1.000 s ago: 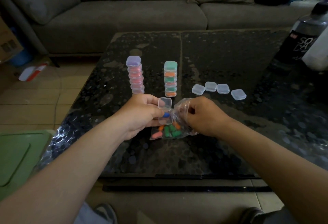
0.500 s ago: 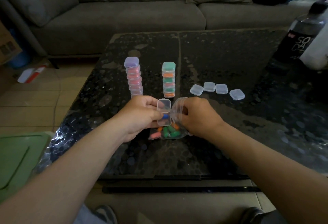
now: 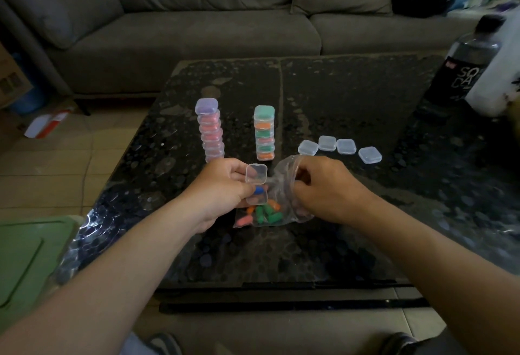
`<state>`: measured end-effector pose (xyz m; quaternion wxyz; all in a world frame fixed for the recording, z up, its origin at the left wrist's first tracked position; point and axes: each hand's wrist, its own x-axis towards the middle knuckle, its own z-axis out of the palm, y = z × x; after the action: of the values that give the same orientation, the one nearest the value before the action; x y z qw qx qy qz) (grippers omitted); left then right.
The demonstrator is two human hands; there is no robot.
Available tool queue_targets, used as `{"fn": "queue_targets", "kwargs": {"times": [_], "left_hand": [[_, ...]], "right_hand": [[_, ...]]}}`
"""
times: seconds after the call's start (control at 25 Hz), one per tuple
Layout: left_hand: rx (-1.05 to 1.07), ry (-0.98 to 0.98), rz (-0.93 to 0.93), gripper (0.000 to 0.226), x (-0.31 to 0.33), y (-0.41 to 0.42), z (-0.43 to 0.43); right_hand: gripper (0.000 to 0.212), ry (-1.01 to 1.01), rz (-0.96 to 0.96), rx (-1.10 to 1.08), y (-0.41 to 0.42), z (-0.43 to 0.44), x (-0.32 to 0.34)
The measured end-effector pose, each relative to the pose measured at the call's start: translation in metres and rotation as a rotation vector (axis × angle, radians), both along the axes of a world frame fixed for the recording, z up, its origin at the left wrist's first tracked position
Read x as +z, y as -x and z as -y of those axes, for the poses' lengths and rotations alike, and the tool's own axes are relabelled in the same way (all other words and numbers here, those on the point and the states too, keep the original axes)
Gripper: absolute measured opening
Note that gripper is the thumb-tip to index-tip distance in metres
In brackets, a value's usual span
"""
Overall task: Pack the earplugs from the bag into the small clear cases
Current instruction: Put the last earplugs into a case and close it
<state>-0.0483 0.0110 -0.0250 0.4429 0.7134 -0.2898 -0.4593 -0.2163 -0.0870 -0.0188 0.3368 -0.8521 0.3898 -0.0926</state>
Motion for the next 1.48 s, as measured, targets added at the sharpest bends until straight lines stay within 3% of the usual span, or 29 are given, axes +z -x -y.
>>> {"fn": "queue_targets", "kwargs": {"times": [0.44, 0.76, 1.0, 1.28, 1.48], "left_hand": [[0.063, 0.023, -0.025, 0.022, 0.002, 0.004, -0.002], [0.145, 0.157, -0.206, 0.022, 0.015, 0.009, -0.004], [0.031, 0.206, -0.244, 0.022, 0.020, 0.017, -0.007], [0.016, 0.221, -0.262, 0.027, 0.017, 0.016, -0.006], [0.013, 0.227, -0.300, 0.027, 0.019, 0.014, -0.007]], "right_hand": [[0.018, 0.161, 0.148, -0.038, 0.016, -0.004, 0.012], [0.021, 0.342, 0.356, -0.043, 0.019, -0.022, 0.021], [0.029, 0.328, 0.211, 0.098, 0.010, -0.028, 0.014], [0.013, 0.278, 0.221, 0.067, 0.008, -0.025, 0.009], [0.015, 0.314, 0.213, 0.091, 0.009, -0.023, 0.008]]}}
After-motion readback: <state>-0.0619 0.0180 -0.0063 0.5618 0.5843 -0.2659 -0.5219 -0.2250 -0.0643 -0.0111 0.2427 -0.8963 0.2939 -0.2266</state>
